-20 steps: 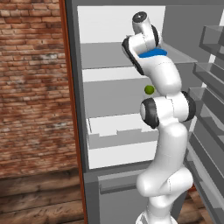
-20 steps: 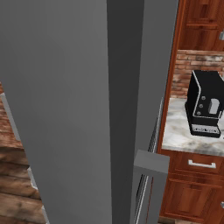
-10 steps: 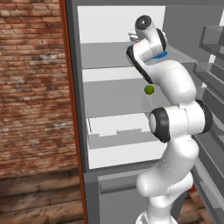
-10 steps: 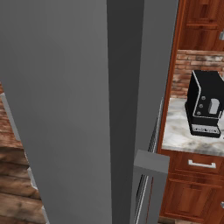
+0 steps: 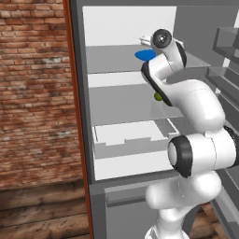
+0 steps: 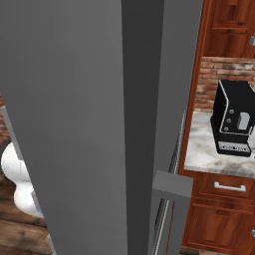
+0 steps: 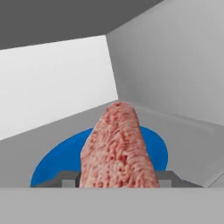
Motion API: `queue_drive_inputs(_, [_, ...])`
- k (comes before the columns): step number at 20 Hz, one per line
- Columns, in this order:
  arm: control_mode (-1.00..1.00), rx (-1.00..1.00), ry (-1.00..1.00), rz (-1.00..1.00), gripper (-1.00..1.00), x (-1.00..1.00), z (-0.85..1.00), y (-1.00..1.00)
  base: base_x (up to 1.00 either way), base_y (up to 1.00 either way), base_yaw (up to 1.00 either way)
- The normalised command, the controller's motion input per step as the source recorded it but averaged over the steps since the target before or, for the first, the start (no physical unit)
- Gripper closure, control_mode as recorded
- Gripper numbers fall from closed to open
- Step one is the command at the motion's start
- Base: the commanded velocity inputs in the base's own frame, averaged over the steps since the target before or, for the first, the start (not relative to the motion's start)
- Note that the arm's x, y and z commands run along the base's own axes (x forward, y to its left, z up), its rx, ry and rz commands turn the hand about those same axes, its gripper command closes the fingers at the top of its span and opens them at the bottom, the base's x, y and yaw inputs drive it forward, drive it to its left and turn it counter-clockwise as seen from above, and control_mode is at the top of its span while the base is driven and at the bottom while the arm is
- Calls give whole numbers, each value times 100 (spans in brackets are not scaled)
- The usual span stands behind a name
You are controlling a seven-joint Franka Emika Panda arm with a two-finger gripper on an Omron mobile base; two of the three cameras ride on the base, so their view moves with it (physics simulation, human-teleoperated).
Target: Retrieve the steak from the fridge and place it on the cutting board.
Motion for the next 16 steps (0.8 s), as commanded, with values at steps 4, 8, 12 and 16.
queue_drive_inputs(4, [-100, -1, -23, 13, 100, -66, 56, 28, 0, 0, 0])
queue_drive_inputs(8, [-100, 0, -14, 10, 100, -78, 32, 36, 0, 0, 0])
queue_drive_inputs(12, [-100, -4, -5, 5, 100, -100, 0, 22, 0, 0, 0])
queue_drive_inputs(16, [-100, -1, -5, 3, 100, -100, 2, 4, 0, 0, 0])
